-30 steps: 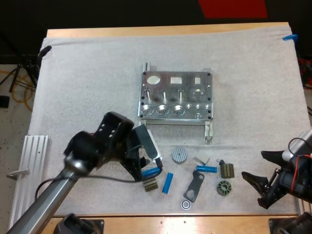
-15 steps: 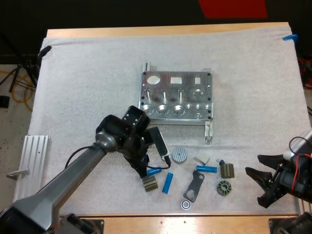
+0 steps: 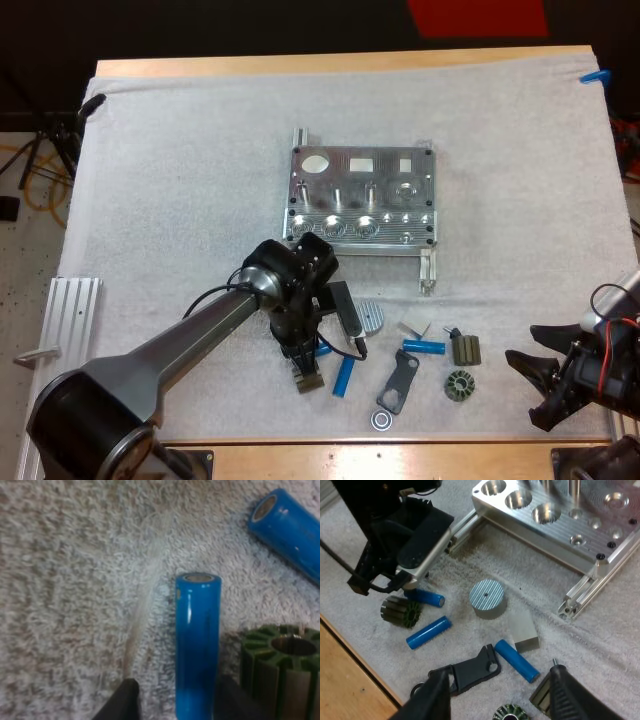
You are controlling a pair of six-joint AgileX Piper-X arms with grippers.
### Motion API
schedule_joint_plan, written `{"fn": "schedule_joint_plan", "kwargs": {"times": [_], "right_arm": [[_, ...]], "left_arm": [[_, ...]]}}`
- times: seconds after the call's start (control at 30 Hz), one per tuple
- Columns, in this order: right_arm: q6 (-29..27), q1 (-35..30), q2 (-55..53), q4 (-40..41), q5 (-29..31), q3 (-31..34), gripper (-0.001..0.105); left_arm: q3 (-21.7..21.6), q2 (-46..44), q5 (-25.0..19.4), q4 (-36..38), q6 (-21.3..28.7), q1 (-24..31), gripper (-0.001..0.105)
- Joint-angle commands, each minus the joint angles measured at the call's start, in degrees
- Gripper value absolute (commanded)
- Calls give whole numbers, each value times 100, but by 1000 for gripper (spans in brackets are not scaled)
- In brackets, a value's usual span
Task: Load cells from left to right
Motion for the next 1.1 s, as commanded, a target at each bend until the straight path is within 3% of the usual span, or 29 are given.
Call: {"fn": "schedule_joint_plan", "kwargs": {"times": [0.0, 0.1, 0.47, 0.53, 0.63, 0.67, 0.7, 0.83, 0.97, 1.07], "right_arm": [[17, 5, -6, 45, -41, -58, 45], [17, 5, -6, 45, -41, -58, 45], [17, 5, -6, 45, -41, -58, 45], [17, 5, -6, 45, -41, -58, 45], [77, 5, -6, 32, -41, -58, 45], [163, 5, -6, 18, -41, -58, 45], [228, 5, -6, 7, -41, -58, 45], [608, 5, -6, -46, -41, -58, 45], [653, 5, -6, -46, -30, -58, 44], [820, 5, -6, -62, -30, -58, 44]], "left_arm": [[-35, 25, -3, 31, -69, -16, 34], [-35, 117, 167, 43, -81, -16, 34], [305, 221, 21, -236, -81, -16, 34], [305, 221, 21, -269, -81, -16, 29], [305, 221, 37, -357, -81, -16, 13], [305, 221, 64, -373, -81, -16, 2], [305, 221, 62, -373, -81, -16, 0], [293, 100, 62, -356, -81, -16, 0], [293, -583, 523, -84, -95, -16, 0], [293, -1310, 594, 66, -102, -16, 0]]}}
